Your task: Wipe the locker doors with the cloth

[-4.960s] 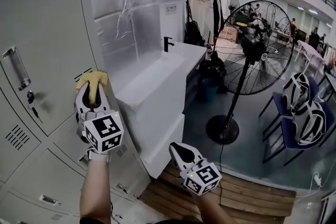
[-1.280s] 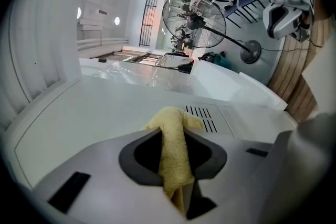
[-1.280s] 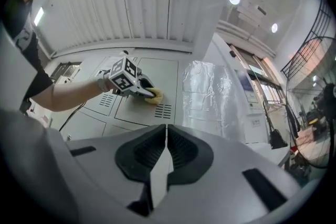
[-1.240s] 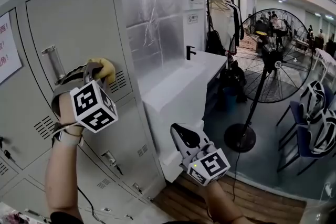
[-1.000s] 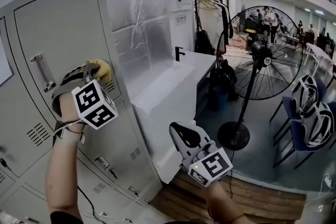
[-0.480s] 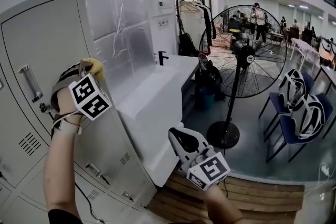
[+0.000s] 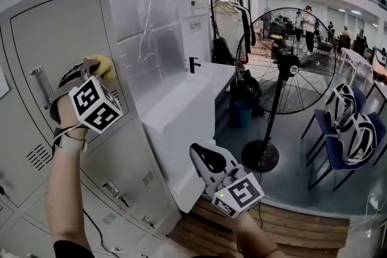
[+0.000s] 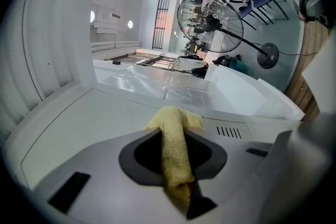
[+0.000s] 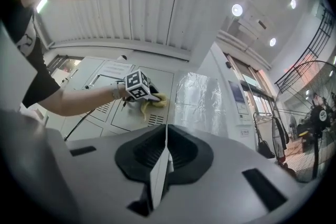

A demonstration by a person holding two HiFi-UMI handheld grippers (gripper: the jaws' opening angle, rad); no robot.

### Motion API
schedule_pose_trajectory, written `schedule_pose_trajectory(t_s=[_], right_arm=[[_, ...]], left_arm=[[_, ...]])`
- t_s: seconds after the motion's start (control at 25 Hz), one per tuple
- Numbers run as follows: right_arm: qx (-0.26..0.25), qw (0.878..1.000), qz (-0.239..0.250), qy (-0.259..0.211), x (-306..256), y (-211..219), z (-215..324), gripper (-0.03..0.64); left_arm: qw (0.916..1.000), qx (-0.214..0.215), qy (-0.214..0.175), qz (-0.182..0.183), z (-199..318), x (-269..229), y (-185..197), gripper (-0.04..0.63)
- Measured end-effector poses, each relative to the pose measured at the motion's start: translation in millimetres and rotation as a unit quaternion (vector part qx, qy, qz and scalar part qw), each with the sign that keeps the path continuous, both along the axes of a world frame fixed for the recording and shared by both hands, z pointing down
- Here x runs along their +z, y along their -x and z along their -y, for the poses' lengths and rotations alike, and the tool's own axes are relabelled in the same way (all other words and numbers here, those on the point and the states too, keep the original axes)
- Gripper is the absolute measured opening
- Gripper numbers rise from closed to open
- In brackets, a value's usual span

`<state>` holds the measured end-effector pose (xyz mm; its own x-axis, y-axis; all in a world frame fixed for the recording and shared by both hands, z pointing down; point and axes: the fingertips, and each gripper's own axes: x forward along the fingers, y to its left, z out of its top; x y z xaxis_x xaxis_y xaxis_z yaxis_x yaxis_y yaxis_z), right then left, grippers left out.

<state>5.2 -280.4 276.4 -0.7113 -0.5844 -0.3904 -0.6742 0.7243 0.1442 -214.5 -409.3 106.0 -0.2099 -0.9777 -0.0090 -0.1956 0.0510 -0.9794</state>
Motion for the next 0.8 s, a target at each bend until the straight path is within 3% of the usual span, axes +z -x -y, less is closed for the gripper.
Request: schedule_pose_trajectory(t_s=[0.8], right_arm=[[-0.156, 0.988, 0.005, -0.022, -22, 123, -46, 0.021]], left_arm=[[0.9940, -0.092, -0.057, 0.011, -132, -39, 87, 0.086]])
